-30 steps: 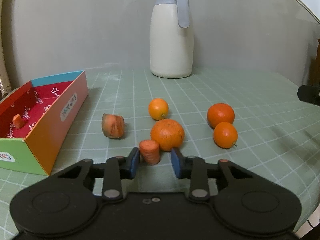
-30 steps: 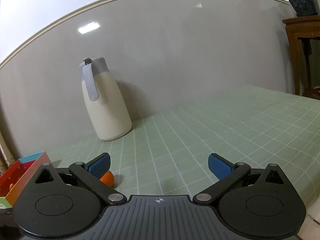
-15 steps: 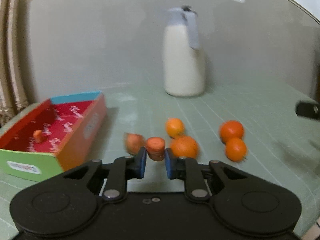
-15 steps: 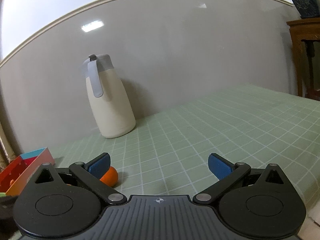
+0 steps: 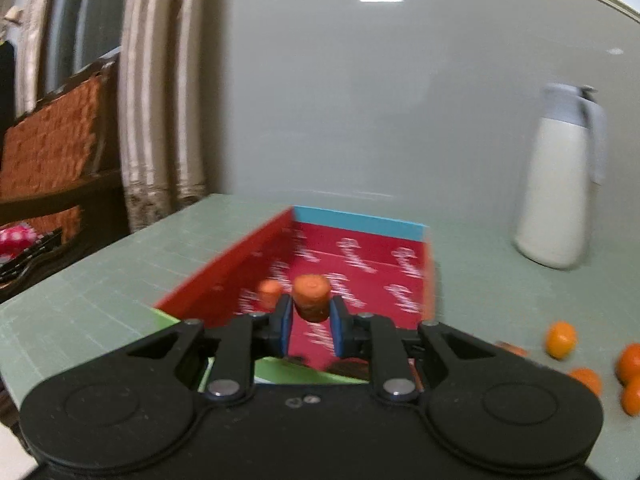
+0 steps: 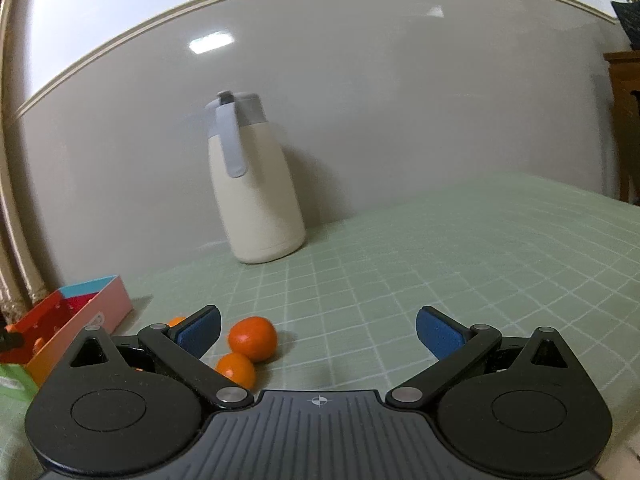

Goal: Organize fruits
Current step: 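Drop the carrot piece into the red box with the left tool, then grasp a mandarin with the right tool and carry it over the box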

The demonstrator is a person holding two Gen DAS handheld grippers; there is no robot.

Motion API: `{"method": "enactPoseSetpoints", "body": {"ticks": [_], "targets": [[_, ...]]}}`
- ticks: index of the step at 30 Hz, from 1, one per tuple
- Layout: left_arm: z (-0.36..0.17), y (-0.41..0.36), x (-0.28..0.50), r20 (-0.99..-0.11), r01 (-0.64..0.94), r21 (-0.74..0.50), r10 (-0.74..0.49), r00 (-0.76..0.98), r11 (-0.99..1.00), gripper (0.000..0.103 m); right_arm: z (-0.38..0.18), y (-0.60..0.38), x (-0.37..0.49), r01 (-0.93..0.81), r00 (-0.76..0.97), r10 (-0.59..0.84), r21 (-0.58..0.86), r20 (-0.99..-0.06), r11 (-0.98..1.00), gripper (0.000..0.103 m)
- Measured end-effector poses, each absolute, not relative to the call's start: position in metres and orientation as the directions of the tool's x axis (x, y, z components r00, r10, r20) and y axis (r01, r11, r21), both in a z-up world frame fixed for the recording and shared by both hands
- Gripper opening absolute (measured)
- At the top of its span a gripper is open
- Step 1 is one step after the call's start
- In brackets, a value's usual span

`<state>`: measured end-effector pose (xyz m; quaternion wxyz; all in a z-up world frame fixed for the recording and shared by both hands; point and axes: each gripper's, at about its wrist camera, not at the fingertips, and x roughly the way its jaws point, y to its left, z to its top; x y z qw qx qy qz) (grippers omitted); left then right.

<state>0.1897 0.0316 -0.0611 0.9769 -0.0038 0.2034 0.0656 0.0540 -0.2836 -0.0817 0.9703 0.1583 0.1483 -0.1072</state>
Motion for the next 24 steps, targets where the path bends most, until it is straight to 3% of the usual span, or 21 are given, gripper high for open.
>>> {"method": "enactPoseSetpoints", "body": {"ticks": [8,10,14,17,19,24], "targets": [[-0.063,0.066,0.209,-0.454,-0.242,0.01,0.22,0.863,0.97,0.012,-0.084,-0.268,0.064,0.21,0.935,-0.114,0.266,-0.335,0.941,0.103],[-0.061,0.065,0.204,-0.447,-0.242,0.018,0.225,0.866,0.97,0.022,-0.085,-0.264,0.067,0.191,0.937,-0.093,0.27,-0.338,0.944,0.103],[-0.059,0.065,0.193,-0.434,-0.239,0.011,0.22,0.874,0.971,0.024,-0.084,-0.254,0.075,0.152,0.939,-0.05,0.28,-0.341,0.948,0.103],[-0.055,0.067,0.183,-0.422,-0.223,-0.006,0.2,0.884,0.975,0.038,-0.084,-0.245,0.08,0.123,0.94,-0.022,0.281,-0.339,0.952,0.103],[-0.052,0.071,0.174,-0.409,-0.246,-0.014,0.219,0.886,0.969,0.079,-0.083,-0.238,0.083,0.103,0.941,-0.001,0.282,-0.339,0.954,0.103],[-0.044,0.083,0.149,-0.374,-0.253,-0.03,0.224,0.9,0.967,0.081,-0.083,-0.22,0.092,0.043,0.939,0.056,0.276,-0.341,0.96,0.103]]}}
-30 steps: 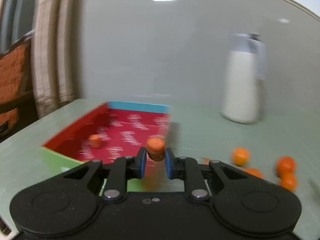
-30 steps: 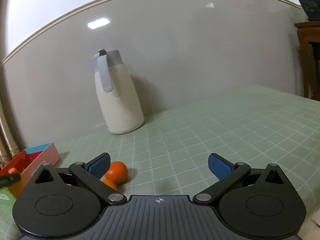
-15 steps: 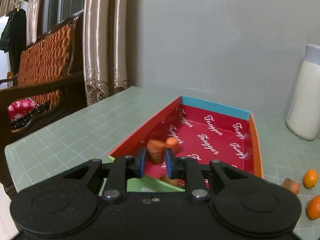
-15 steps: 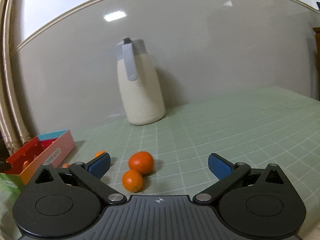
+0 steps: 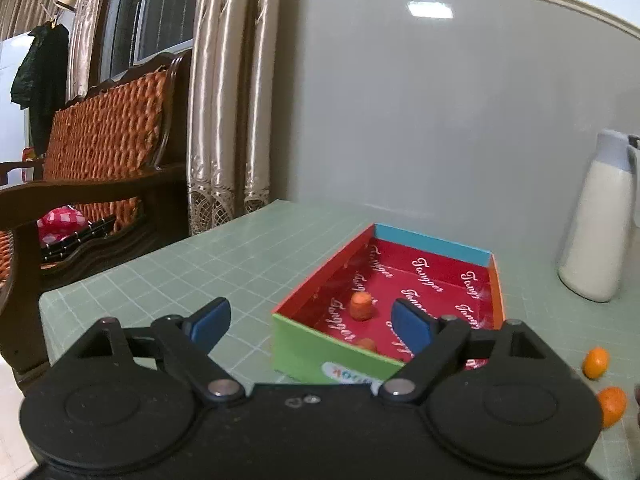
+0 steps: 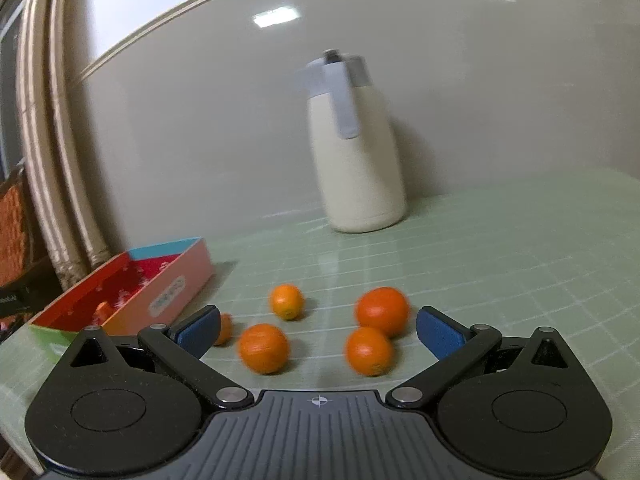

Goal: Organize fruits
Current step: 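Grasp a mandarin with the right tool and carry it over the box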

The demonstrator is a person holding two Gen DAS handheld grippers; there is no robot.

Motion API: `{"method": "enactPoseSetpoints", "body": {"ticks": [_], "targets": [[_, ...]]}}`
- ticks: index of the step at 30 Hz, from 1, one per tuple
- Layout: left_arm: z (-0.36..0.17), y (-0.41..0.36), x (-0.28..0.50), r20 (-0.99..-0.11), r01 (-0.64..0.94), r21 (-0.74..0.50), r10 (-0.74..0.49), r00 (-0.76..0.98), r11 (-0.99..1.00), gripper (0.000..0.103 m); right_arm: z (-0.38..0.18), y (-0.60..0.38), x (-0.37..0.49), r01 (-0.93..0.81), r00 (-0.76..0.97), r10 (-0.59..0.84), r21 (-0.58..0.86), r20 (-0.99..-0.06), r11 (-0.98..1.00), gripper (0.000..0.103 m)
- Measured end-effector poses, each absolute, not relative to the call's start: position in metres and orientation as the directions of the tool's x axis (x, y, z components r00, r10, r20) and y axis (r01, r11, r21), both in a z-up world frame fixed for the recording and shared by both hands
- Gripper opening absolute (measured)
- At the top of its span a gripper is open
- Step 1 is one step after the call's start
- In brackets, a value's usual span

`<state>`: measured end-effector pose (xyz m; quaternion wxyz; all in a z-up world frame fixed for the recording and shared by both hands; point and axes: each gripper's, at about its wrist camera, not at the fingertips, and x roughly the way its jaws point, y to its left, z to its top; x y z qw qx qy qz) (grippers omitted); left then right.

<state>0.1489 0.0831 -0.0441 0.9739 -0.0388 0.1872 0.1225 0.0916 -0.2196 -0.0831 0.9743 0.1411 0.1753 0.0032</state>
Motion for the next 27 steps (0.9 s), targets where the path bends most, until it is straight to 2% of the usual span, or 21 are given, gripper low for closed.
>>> {"method": "enactPoseSetpoints", "body": {"ticks": [5,9,16,18,20,23,24,25,27], "targets": [[-0.043,0.097,0.124,-0.376,-0.307,-0.025,0.276,0.885,0.951,0.089,-0.082,-0.2,0.101,-0.008,0.934,0.1,0.261,-0.343,0.965,0.103],[-0.041,0.108,0.1,-0.357,-0.351,-0.024,0.32,0.878,0.936,0.094,-0.083,-0.184,0.116,-0.043,0.916,0.136,0.243,-0.378,0.969,0.103],[-0.043,0.119,0.081,-0.349,-0.391,-0.006,0.364,0.863,0.921,0.095,-0.087,-0.168,0.14,-0.034,0.888,0.127,0.213,-0.443,0.976,0.1],[-0.044,0.125,0.078,-0.354,-0.406,-0.016,0.375,0.857,0.914,0.095,-0.091,-0.166,0.149,-0.014,0.872,0.111,0.202,-0.476,0.979,0.074],[-0.044,0.133,0.076,-0.358,-0.425,-0.039,0.385,0.851,0.904,0.096,-0.096,-0.168,0.156,0.003,0.852,0.109,0.213,-0.511,0.977,0.069],[-0.044,0.142,0.076,-0.372,-0.447,-0.067,0.393,0.841,0.892,0.096,-0.102,-0.172,0.164,0.028,0.831,0.099,0.219,-0.548,0.975,0.069],[-0.044,0.145,0.076,-0.377,-0.45,-0.076,0.392,0.839,0.89,0.096,-0.104,-0.173,0.164,0.032,0.828,0.099,0.223,-0.552,0.974,0.065],[-0.045,0.146,0.075,-0.38,-0.453,-0.082,0.393,0.837,0.888,0.096,-0.105,-0.174,0.165,0.034,0.829,0.098,0.224,-0.551,0.974,0.051],[-0.044,0.148,0.074,-0.379,-0.461,-0.086,0.399,0.835,0.883,0.096,-0.106,-0.173,0.167,0.035,0.829,0.088,0.208,-0.553,0.978,0.04]]}}
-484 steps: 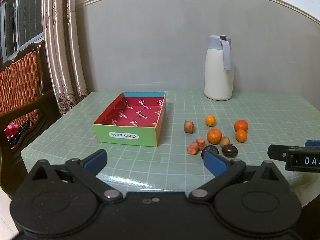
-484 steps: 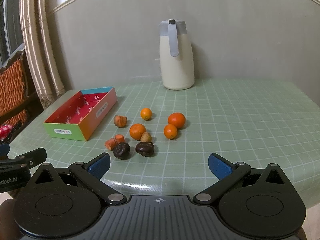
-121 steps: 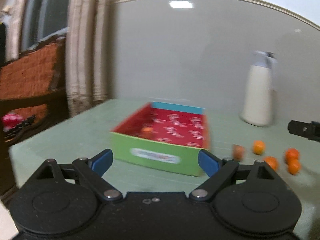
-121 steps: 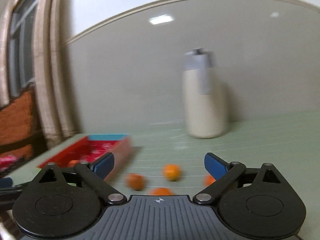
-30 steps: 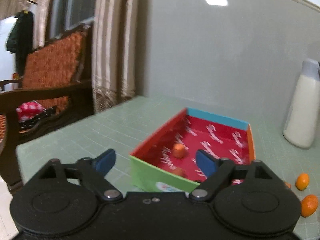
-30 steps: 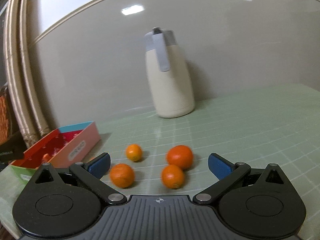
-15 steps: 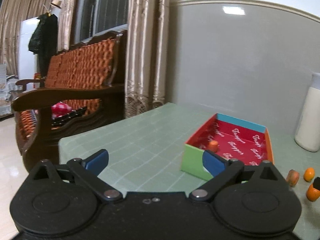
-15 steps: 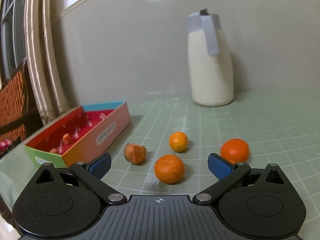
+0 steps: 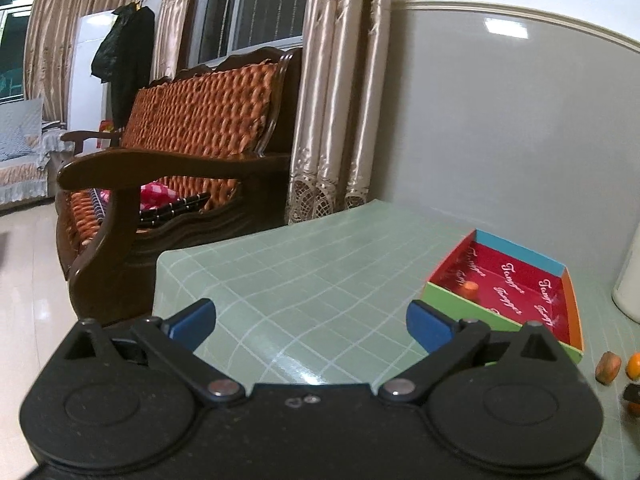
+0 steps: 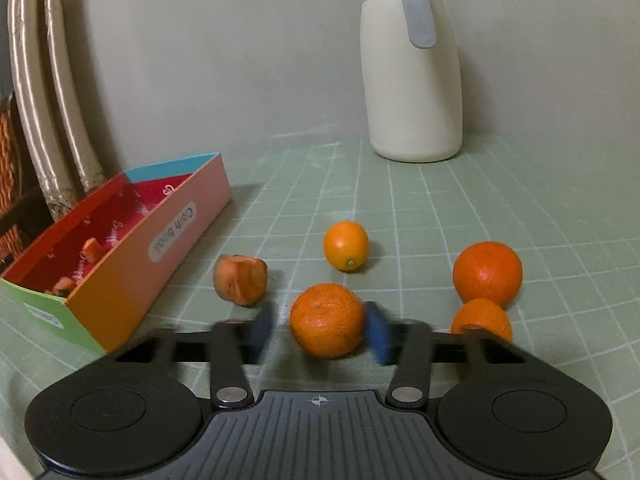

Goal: Organize fruits
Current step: 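Grasp a mandarin with the right tool and carry it over the box, then release the mandarin into the red box with the right tool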

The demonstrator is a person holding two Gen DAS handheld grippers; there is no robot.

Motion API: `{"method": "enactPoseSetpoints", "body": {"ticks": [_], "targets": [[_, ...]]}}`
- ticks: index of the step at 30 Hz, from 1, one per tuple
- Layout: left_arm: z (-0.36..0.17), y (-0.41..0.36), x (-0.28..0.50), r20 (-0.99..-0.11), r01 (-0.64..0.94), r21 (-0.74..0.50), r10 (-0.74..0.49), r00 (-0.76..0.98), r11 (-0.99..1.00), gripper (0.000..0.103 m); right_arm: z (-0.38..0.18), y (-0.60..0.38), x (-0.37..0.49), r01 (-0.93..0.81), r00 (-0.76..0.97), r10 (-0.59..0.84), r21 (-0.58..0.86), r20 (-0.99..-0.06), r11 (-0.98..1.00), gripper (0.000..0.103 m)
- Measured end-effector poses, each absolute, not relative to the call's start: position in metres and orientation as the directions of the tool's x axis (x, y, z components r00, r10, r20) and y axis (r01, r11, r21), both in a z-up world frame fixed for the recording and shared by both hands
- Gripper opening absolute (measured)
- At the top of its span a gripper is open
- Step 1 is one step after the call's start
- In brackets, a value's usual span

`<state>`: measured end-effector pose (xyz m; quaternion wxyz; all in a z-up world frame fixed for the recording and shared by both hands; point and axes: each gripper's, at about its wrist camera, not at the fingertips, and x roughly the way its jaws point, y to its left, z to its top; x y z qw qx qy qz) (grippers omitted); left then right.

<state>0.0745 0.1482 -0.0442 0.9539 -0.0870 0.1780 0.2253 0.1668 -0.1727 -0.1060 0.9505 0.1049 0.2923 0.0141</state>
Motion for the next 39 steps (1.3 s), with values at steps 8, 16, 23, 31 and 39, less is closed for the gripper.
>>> {"method": "enactPoseSetpoints", "body": {"ticks": [8,16,23,31,39], "targets": [[-0.043,0.158,0.069,-0.375,-0.5,-0.125,0.426,0.823,0.857,0.097,-0.1,-0.163,0.161,-0.006,0.845,0.115,0.205,-0.522,0.979,0.039],[-0.043,0.169,0.067,-0.403,-0.524,-0.165,0.428,0.809,0.835,0.097,-0.061,-0.121,0.152,-0.185,0.882,0.265,0.232,-0.391,0.955,0.039],[-0.043,0.177,0.064,-0.413,-0.538,-0.192,0.43,0.803,0.821,0.097,-0.046,-0.067,0.167,-0.303,0.855,0.351,0.181,-0.382,0.936,0.039],[-0.045,0.188,0.062,-0.44,-0.565,-0.228,0.434,0.786,0.793,0.097,-0.05,-0.035,0.188,-0.327,0.82,0.364,0.159,-0.442,0.931,0.039],[-0.046,0.187,0.065,-0.449,-0.565,-0.23,0.428,0.784,0.793,0.097,-0.058,-0.018,0.207,-0.337,0.759,0.36,0.147,-0.542,0.93,0.042]]}}
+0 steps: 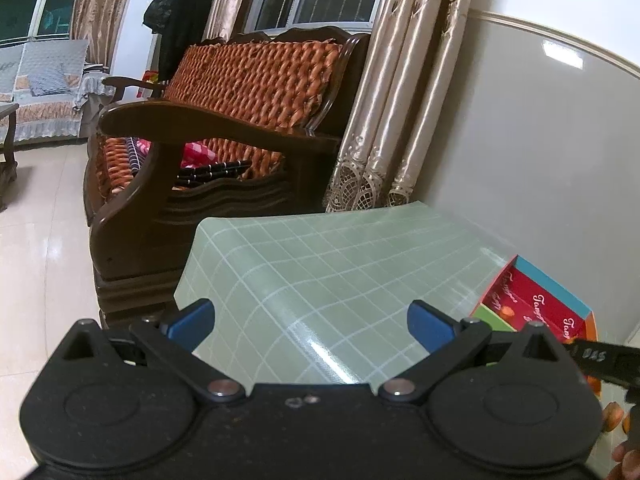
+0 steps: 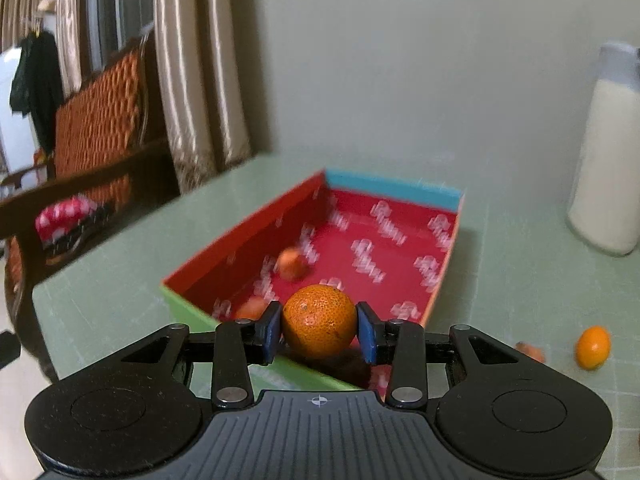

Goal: Organize fruits
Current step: 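Release the mandarin into the red box with the right tool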

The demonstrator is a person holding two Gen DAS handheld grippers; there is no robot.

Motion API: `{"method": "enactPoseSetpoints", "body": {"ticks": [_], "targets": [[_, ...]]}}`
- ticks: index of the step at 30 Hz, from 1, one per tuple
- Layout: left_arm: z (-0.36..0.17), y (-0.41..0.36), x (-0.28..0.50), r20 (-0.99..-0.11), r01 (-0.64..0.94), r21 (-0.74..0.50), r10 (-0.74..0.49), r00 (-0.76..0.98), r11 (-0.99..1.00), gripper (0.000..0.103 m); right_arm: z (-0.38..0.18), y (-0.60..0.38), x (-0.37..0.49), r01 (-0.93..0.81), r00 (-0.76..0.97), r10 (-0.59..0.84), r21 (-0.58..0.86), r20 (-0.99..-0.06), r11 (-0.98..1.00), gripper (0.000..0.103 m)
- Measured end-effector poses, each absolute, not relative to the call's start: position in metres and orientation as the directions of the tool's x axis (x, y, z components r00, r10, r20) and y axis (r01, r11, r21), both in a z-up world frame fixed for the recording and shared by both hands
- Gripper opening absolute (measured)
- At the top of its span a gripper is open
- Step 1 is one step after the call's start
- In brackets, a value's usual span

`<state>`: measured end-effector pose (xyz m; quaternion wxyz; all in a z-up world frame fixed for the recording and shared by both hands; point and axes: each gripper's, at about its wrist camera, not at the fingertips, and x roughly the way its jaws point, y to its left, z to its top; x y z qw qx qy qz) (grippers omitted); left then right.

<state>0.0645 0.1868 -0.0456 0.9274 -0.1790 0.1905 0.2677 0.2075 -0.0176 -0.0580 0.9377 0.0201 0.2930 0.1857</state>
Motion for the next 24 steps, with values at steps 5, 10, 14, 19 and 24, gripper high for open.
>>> {"method": "enactPoseSetpoints", "body": {"ticks": [5,10,14,19,24], "targets": [[-0.046,0.186,0.065,-0.45,-0.566,-0.227,0.43,0.783,0.793,0.097,-0.047,-0.021,0.196,-0.332,0.8,0.35,0.126,-0.488,0.935,0.093],[-0.046,0.182,0.069,-0.45,-0.564,-0.213,0.433,0.781,0.798,0.097,-0.033,-0.021,0.183,-0.356,0.814,0.357,0.093,-0.457,0.93,0.093],[-0.047,0.176,0.071,-0.444,-0.56,-0.189,0.438,0.781,0.806,0.097,-0.022,-0.028,0.172,-0.359,0.824,0.363,0.094,-0.435,0.928,0.093],[-0.048,0.166,0.075,-0.444,-0.552,-0.163,0.438,0.782,0.818,0.097,-0.01,-0.044,0.155,-0.35,0.848,0.35,0.076,-0.398,0.934,0.093],[-0.048,0.15,0.078,-0.425,-0.522,-0.125,0.43,0.796,0.843,0.097,-0.008,-0.073,0.133,-0.311,0.882,0.311,0.057,-0.353,0.949,0.103]]}}
